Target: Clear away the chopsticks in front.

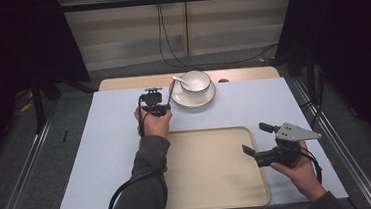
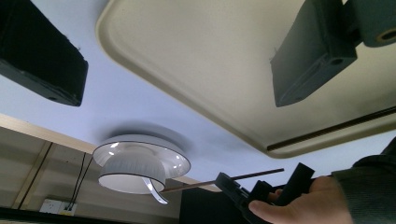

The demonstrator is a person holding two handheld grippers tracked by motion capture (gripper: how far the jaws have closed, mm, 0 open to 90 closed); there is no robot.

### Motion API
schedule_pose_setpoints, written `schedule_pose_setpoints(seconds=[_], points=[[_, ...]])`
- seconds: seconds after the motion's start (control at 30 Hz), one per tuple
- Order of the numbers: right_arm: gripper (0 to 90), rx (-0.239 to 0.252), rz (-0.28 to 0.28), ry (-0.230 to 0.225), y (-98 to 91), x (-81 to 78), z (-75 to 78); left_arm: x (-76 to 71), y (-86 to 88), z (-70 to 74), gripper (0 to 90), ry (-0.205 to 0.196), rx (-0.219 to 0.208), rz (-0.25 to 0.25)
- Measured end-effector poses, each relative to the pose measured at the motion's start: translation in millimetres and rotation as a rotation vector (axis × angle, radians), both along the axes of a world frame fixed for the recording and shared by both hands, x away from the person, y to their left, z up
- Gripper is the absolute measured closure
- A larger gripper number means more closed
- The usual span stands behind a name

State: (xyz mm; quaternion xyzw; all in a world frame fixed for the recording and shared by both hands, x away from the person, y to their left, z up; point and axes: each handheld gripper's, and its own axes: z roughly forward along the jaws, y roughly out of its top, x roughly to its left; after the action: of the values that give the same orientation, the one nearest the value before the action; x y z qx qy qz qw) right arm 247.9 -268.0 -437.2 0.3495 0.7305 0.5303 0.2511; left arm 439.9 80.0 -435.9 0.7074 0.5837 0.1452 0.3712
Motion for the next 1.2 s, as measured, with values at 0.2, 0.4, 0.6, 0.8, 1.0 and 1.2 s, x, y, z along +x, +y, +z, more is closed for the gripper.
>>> schedule_pose_setpoints(seconds=[0.2,0.4,0.6,0.8,1.0,1.2], points=[[3.0,-0.004,-0.003,-0.003,0.7,0.0,-0.5,-18.9,11.2,2.6,85.5,-0.003,-0.016,0.018],[2.6,-0.001,0.007,0.006,1.7,-0.5,-0.2,-38.0,20.1,5.3,85.5,-0.010,-0.050,0.046],[2.5,-0.006,0.004,-0.003,3.4,-1.3,-0.5,-54.5,28.4,5.0,85.5,-0.017,-0.078,0.084],[2.5,0.000,-0.005,-0.006,3.5,-1.1,0.2,-70.5,40.7,5.5,85.5,-0.019,-0.094,0.103],[2.6,0.003,0.002,-0.005,4.4,2.4,-1.4,-91.9,52.7,8.0,85.5,-0.038,-0.106,0.128],[2.5,0.007,-0.001,-0.012,5.1,2.4,-1.5,-108.6,62.0,2.4,85.5,-0.021,-0.128,0.148]])
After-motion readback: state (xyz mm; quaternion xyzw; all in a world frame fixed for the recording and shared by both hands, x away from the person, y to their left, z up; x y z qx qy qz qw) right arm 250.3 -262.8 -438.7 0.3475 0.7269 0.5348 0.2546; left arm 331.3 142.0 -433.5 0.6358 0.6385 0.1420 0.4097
